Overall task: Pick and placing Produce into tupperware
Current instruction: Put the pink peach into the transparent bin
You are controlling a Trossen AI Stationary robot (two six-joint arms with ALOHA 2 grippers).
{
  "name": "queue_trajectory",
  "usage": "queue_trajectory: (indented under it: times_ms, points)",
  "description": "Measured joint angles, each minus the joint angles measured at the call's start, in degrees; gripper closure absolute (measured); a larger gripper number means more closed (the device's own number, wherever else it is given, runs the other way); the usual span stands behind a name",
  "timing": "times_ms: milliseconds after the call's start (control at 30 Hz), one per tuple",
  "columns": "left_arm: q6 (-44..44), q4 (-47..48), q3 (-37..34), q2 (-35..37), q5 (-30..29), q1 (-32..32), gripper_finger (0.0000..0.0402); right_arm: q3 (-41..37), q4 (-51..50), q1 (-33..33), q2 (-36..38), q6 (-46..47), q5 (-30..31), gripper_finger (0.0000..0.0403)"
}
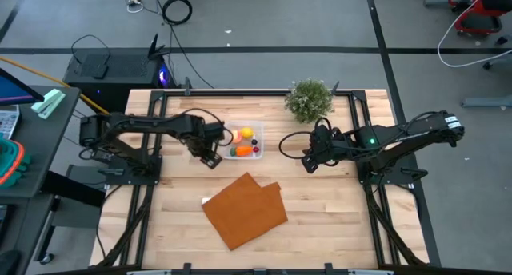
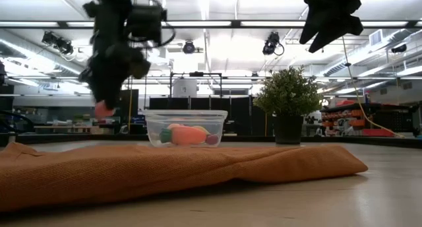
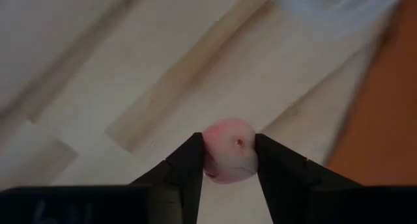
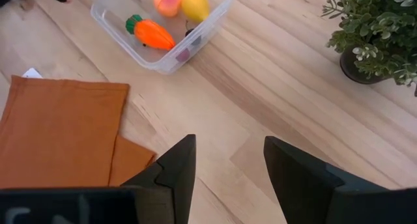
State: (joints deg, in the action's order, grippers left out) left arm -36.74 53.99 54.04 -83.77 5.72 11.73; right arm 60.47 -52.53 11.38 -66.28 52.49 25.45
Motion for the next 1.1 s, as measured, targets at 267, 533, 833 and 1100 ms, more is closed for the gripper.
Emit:
queue_trajectory:
  times_ms: [267,533,833,1100]
  points:
    - [6.0,7.7,14.5,0.0,-4.0,2.9,0.0265,0.0,0.1,0.0,0.0,0.0,0.0,0.0251]
    - [6.2,3.6,19.2,-1.9,-4.4,5.8,0.0266,0.0,0.1,0.0,0.0,0.0,0.0,0.0251]
    - [8.5,0.1,19.2,-9.0,-0.9,6.6,0.0264,0.0,0.1,0.0,0.0,0.0,0.0,0.0251]
    - [10.9,-1.0,19.2,-11.3,-0.3,6.7,0.026,0.0,0.1,0.0,0.0,0.0,-0.1,0.0251]
